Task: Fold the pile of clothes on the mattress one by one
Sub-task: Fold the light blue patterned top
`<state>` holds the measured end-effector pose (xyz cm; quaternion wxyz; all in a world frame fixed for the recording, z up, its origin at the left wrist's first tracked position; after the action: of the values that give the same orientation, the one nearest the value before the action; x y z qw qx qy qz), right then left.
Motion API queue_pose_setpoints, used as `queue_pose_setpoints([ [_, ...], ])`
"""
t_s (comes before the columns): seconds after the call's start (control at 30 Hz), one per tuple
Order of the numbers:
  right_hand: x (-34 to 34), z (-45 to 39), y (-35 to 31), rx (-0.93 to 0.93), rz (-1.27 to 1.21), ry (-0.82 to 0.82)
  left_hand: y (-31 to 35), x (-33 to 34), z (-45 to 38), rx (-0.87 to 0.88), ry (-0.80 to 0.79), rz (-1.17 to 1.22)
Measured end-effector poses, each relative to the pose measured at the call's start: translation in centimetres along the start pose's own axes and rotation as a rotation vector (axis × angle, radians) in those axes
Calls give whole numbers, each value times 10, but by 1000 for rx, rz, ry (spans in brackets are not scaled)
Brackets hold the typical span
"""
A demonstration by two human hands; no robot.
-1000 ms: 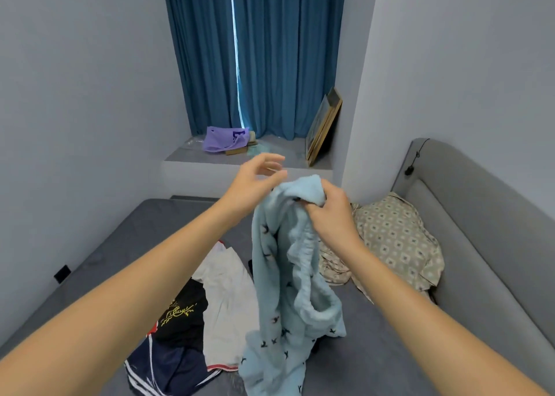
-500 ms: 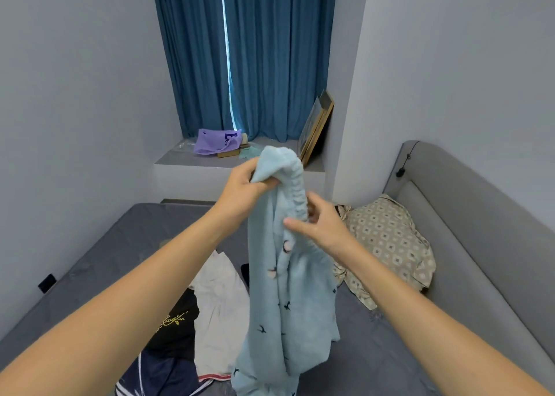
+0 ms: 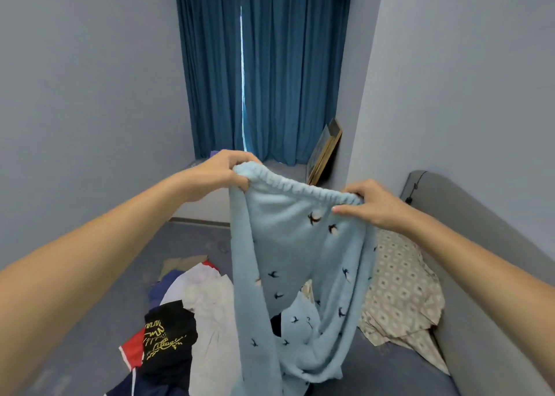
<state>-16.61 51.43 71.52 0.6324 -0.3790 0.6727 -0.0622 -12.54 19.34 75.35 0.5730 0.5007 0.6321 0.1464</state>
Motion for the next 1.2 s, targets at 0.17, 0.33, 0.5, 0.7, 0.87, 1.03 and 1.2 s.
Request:
queue_pose_setpoints([
  [0.17,-44,-9,-7,-61,166,-53,18,-21,1,-52,-158,-160],
  [0.33,-64,1,38,-7,478,-172,28,-46,13,-20,-50,-65],
  [0.5,-83,16,60,38,493,-222,31,-50,22,-15,-65,-35],
  [0.7,-93,14,45,3,204,-143,39,-29,18,-20,-222,-146],
  [0.87,-105,13,51,9,145,-118,31,-35,17,15,-173,-204],
  [1.03,-91,27,50,57,201,-234,28,-37,21,-14,-156,-241],
  [1.2,-88,27,50,32,304,-154,35,-33,37,-56,-133,-257],
])
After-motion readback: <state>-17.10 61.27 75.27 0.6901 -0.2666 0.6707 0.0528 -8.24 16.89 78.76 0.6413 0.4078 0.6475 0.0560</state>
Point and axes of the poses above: each hand's wrist, its own z-axis away from the middle knuckle, its own x-axis out of the palm, y = z × x, the point moved 4 cm from there along -z, towards the middle knuckle, and after that the axes turned 11 degrees about x, right-handed, at the moved point
